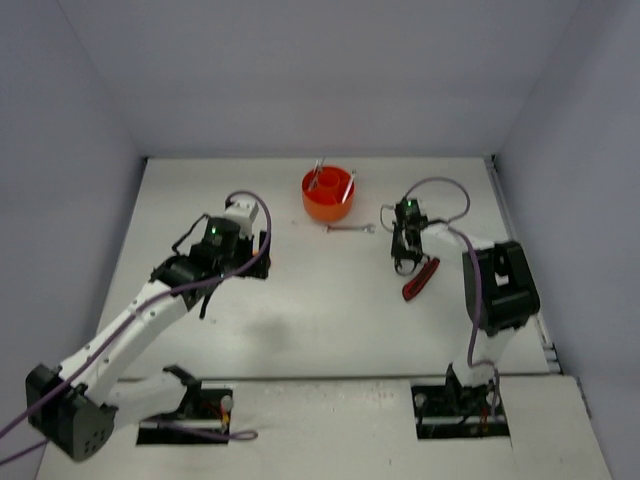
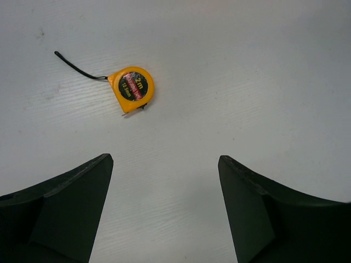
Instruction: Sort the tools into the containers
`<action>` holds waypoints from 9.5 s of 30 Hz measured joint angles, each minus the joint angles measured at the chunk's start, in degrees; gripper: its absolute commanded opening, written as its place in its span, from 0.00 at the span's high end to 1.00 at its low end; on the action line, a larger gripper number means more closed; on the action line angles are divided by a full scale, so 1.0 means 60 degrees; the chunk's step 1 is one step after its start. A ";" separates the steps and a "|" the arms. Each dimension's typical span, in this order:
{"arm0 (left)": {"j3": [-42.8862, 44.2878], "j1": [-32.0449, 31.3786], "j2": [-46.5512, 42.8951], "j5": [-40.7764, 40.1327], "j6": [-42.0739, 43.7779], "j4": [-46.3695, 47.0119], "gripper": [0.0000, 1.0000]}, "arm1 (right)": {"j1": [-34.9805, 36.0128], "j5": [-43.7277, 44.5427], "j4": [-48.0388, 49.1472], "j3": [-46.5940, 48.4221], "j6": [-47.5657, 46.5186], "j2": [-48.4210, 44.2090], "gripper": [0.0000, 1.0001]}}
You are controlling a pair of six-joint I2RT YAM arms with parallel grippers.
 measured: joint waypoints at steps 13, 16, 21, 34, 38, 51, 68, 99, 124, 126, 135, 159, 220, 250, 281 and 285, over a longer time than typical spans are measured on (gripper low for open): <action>0.0224 0.0011 0.0735 0.0636 0.0150 0.0472 0.25 | -0.0004 0.0220 -0.2581 -0.0028 0.0739 -0.0856 0.62; 0.0363 0.0011 0.0814 0.0697 0.0173 0.0486 0.25 | -0.0221 0.0314 -0.2981 0.0887 0.0640 -0.0583 0.61; 0.0468 0.0011 0.0807 0.0779 0.0173 0.0518 0.25 | -0.0521 0.0289 -0.3160 0.1808 0.0379 0.0115 0.63; 0.0468 0.0054 0.0741 0.0865 0.0177 0.0508 0.25 | -0.0666 -0.0353 -0.3758 0.2502 -0.0144 0.1188 0.69; 0.0468 0.0054 0.0741 0.0868 0.0202 0.0507 0.25 | -0.0660 -0.0430 -0.3841 0.2547 -0.0168 0.1217 0.70; 0.0468 0.0054 0.0741 0.0875 0.0290 0.0504 0.25 | -0.0558 -0.0447 -0.3927 0.2486 -0.0119 0.1295 0.75; 0.0450 0.0055 0.0741 0.0872 0.0351 0.0500 0.25 | -0.0346 -0.0386 -0.3885 0.2520 -0.0141 0.1363 1.00; 0.0446 0.0073 0.0828 0.1087 0.0338 0.0289 0.25 | 0.1049 -0.0394 -0.2227 0.7410 -0.5514 0.0725 1.00; 0.0133 0.0073 -0.0226 0.0776 -0.0429 -0.0463 0.25 | 0.1224 -0.3201 0.1716 0.9491 -0.6165 0.4037 1.00; 0.0117 0.0073 -0.0288 0.0747 -0.0470 -0.0537 0.25 | 0.1225 -0.3395 0.1962 0.9491 -0.6229 0.4121 1.00; -0.0129 0.0073 -0.0483 0.0715 -0.0683 -0.0605 0.25 | 0.1227 -0.3938 0.2712 0.9491 -0.6682 0.4687 1.00; -0.0322 0.0073 -0.0595 0.0602 -0.0924 -0.0676 0.25 | 0.1216 -0.4052 0.3731 0.7675 -0.7188 0.4590 0.69; 0.0394 0.0127 -0.0055 0.0602 -0.0089 -0.0141 0.25 | 0.0583 -0.4108 0.2226 0.2923 -0.5437 0.2489 0.41; 0.0369 0.0134 0.0473 0.1067 -0.0079 0.0268 0.25 | 0.2038 -0.2533 0.0972 -0.1046 -0.2028 -0.0809 0.56; 0.0905 0.0196 -0.0073 0.1008 -0.0018 -0.0387 0.25 | 0.2104 -0.1575 -0.3323 0.4776 -0.2165 0.2555 0.56; 0.0903 0.0196 -0.0251 0.0921 -0.0047 -0.0513 0.25 | 0.2133 -0.1574 -0.3421 0.5067 -0.2209 0.2722 0.56</action>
